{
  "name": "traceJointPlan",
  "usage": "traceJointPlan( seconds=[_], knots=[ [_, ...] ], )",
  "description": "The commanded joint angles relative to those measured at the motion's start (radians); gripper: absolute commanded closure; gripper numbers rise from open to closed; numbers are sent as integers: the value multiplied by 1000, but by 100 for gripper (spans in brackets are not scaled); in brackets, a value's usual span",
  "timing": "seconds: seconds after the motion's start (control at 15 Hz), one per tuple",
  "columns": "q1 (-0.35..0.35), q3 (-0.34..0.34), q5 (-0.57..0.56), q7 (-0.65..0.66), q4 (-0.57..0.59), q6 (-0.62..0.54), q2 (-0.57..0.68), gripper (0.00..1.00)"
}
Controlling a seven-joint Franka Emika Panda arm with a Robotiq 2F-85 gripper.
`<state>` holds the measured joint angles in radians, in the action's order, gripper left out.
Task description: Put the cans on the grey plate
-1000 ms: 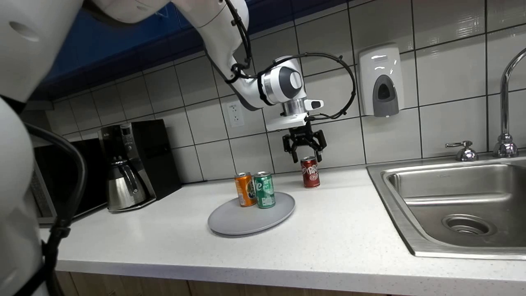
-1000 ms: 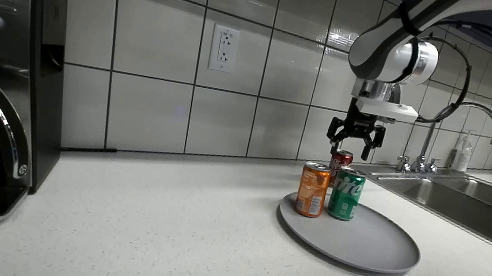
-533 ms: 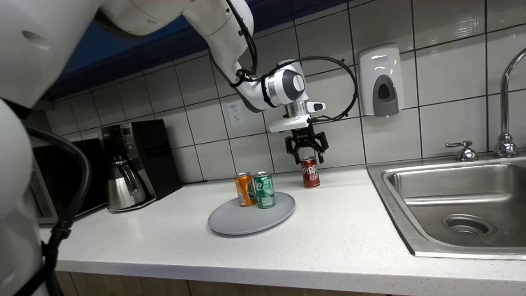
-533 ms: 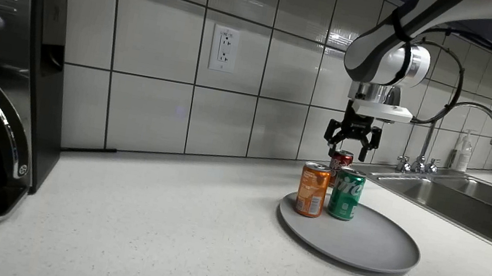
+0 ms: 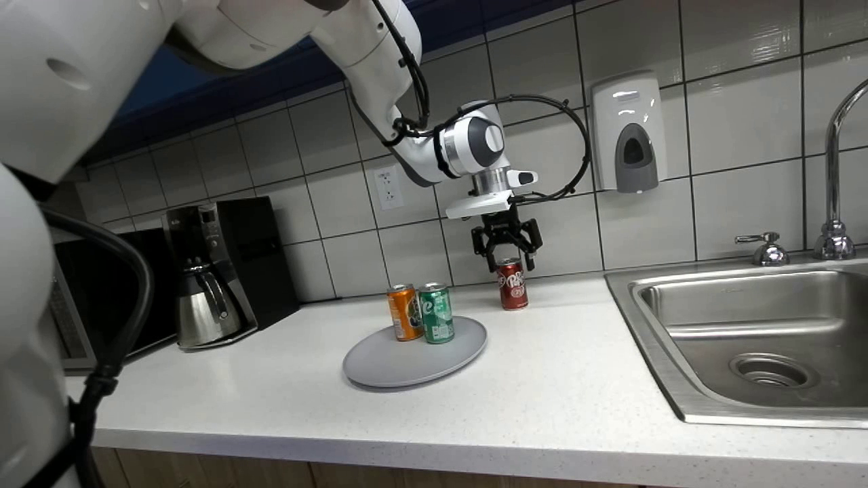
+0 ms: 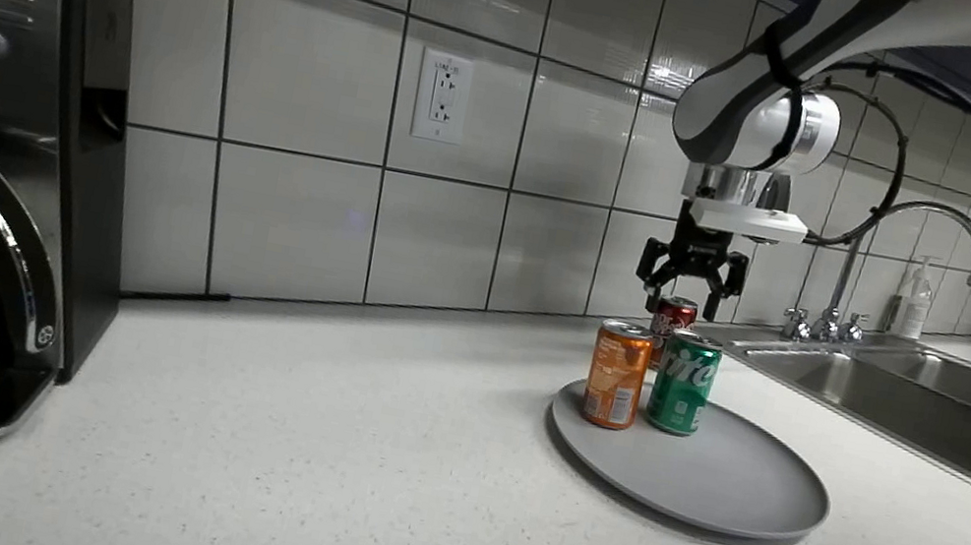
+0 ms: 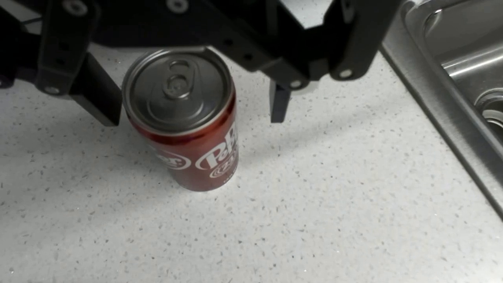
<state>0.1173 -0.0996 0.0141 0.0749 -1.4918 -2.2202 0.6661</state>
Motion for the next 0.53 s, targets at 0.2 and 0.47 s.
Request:
traceJointPlan(
  seconds=[0.2,0.47],
  knots=[
    [17,17,16,-33,41,49,14,58],
    [11,15,12,-29,7,33,-17,62]
  ],
)
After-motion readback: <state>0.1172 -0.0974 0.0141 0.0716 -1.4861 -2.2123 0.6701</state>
